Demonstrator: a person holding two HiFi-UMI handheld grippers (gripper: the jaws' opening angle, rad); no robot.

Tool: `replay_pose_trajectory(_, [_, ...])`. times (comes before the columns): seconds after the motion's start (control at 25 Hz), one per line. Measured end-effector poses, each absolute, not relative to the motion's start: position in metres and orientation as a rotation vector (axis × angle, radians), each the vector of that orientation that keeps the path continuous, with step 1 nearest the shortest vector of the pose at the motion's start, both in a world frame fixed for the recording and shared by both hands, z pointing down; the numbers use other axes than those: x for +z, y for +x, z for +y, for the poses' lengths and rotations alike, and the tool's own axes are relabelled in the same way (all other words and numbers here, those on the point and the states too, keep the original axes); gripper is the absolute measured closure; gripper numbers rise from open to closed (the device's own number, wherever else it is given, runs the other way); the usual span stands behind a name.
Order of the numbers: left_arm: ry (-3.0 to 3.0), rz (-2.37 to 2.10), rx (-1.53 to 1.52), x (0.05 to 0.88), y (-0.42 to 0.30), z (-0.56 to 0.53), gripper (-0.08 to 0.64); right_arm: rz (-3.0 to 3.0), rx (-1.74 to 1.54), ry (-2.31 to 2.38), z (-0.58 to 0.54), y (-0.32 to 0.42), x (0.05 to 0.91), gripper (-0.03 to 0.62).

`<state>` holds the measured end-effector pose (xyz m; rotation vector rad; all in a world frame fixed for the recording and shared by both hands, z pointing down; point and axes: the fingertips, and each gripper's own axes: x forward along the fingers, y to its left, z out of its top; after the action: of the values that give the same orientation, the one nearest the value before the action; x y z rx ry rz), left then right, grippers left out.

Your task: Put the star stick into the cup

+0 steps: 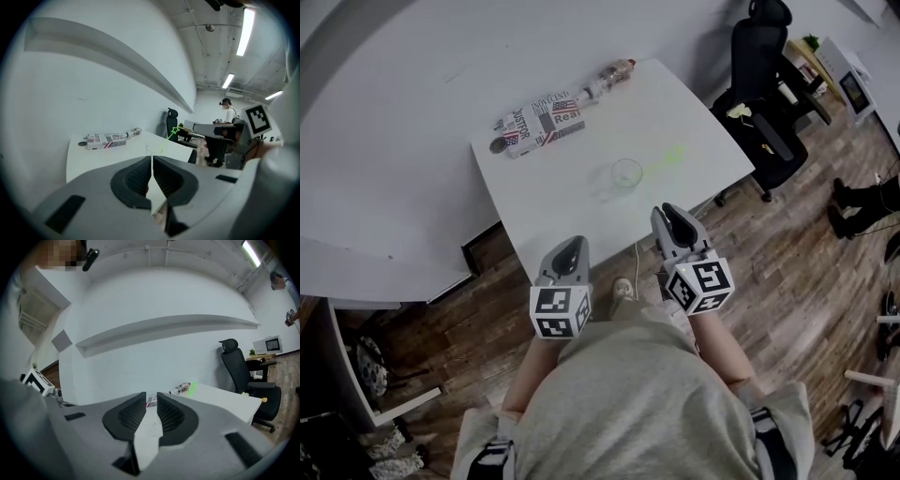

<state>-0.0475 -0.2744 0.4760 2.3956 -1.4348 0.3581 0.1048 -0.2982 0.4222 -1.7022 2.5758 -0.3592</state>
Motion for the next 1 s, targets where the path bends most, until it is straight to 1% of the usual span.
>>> replay_pose_trajectory(0.24, [2.41, -1.428, 0.342, 0.475, -0.063, -0.231, 0.546, 2.575, -0.342, -1.703, -0.245, 0.085, 0.415, 0.597])
replay_pose_trajectory(0.6, [2.405, -1.439, 0.318, 0.473, -0.087, -0.159, 0.546, 2.583, -0.334, -1.701, -0.162, 0.062, 0.411, 0.597])
replay_pose_trajectory(1.0, [2.427, -1.426, 0.298, 0.472, -0.098, -0.106, 0.546, 2.604, -0.284, -1.688, -0.104, 0.039, 0.41, 0.597])
